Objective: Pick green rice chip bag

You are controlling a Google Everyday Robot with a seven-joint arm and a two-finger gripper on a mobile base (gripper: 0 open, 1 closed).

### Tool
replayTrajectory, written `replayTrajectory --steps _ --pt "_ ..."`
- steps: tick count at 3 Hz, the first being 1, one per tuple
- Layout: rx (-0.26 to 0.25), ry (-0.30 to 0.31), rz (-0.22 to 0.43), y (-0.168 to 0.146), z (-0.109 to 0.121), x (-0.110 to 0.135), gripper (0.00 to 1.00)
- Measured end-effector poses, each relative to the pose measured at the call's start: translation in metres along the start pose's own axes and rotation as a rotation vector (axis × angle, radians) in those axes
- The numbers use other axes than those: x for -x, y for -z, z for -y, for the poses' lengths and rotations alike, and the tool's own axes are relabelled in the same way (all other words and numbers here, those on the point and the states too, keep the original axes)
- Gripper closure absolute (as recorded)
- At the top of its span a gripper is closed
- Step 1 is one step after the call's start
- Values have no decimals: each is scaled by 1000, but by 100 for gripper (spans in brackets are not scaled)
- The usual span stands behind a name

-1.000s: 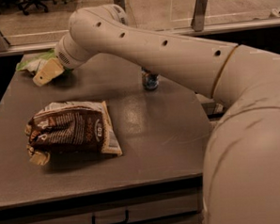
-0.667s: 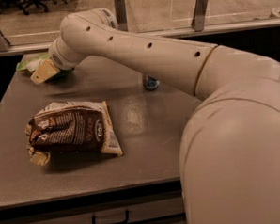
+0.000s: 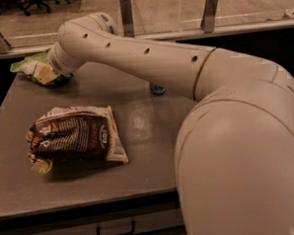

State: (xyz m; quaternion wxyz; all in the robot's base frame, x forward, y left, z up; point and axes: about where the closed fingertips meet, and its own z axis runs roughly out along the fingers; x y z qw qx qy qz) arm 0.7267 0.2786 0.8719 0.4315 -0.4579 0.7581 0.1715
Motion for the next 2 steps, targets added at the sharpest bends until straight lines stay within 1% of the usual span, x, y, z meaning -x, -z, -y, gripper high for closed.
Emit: replayTrajectory --steps 1,2 --pt "-8 36 1 -2 -2 4 88" --pt "-40 97 1 15 1 12 100"
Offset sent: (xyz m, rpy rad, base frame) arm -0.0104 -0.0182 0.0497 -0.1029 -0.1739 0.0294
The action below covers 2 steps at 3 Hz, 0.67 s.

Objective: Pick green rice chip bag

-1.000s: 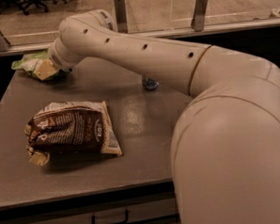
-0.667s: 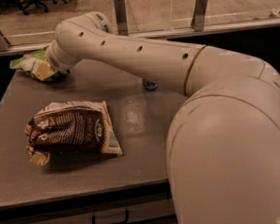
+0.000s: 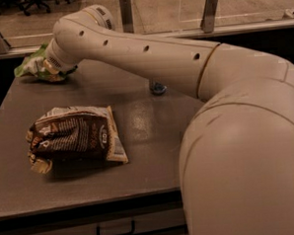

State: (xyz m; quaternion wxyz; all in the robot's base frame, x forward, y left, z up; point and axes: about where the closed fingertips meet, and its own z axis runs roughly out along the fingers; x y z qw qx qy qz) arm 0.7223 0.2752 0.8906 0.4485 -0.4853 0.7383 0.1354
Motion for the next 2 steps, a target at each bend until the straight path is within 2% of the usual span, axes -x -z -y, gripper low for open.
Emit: replayTrajectory --steps 1,2 --pt "-41 88 -21 39 5 8 100" --pt "-43 110 -18 85 15 13 100"
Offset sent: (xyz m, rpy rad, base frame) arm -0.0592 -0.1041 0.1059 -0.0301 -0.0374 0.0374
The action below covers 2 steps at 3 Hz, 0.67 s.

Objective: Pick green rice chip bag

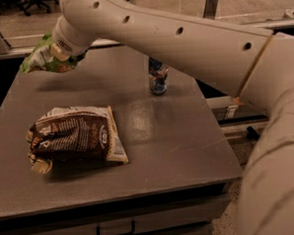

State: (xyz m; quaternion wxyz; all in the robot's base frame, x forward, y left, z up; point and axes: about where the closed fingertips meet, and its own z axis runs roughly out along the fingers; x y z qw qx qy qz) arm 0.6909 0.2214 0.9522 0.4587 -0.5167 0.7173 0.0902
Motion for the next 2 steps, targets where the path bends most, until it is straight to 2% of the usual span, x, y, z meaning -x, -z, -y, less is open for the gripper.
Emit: replayTrajectory --steps 1,2 --pt "39 -76 11 47 13 -13 100" --pt "50 -98 15 52 13 -15 100"
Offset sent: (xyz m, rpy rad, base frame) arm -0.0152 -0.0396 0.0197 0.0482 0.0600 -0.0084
